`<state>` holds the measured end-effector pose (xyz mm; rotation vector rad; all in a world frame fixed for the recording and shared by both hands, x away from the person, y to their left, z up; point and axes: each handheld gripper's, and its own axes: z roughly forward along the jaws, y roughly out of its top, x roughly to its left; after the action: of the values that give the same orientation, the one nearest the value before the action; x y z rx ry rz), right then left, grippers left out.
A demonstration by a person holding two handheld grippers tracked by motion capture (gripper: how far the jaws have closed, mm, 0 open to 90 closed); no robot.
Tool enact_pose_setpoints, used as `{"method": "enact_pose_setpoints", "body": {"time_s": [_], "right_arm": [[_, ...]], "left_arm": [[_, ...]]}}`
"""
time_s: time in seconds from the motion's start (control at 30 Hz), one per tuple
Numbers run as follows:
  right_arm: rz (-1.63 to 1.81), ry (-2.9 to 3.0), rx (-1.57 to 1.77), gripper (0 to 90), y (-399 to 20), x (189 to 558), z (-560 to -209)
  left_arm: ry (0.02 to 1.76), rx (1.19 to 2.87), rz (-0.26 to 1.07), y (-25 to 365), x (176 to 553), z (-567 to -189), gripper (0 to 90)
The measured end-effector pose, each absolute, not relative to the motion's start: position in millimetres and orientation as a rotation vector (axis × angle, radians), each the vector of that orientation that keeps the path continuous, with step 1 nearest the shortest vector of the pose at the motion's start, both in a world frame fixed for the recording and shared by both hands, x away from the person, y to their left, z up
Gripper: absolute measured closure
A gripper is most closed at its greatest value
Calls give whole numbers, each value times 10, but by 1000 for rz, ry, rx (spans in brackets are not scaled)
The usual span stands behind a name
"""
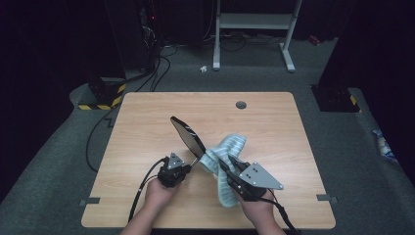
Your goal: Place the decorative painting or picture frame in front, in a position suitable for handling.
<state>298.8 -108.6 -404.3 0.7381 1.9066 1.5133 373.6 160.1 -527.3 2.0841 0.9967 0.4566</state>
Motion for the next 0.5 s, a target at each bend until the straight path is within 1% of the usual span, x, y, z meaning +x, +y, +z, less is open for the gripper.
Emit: {"method": "enact_pose_setpoints", "body": {"time_s": [0.1,0.2,0.23,0.3,0.43,0.47,0.5], "right_arm": [[1532,1916,698,734,-862,3091,-3919],[1495,1956,681,733,-738,3154,-3985],[1495,1956,681,733,-738,3154,-3985],[1480,1978,730,733,-765,3172,-4146],[1477,1982,771,732,-843,3139,-4254],[1457,1994,798,732,-900,3094,-4361],[1457,1994,798,732,-900,3094,-4361]], "left_arm": [[995,2083,462,1595,3733,-5274,883],[996,2083,459,1598,3735,-5273,883],[996,2083,457,1600,3736,-5273,883],[997,2080,453,1605,3742,-5273,883],[996,2085,453,1603,3738,-5272,884],[996,2083,458,1601,3738,-5273,884],[996,2085,454,1603,3738,-5272,884]]}}
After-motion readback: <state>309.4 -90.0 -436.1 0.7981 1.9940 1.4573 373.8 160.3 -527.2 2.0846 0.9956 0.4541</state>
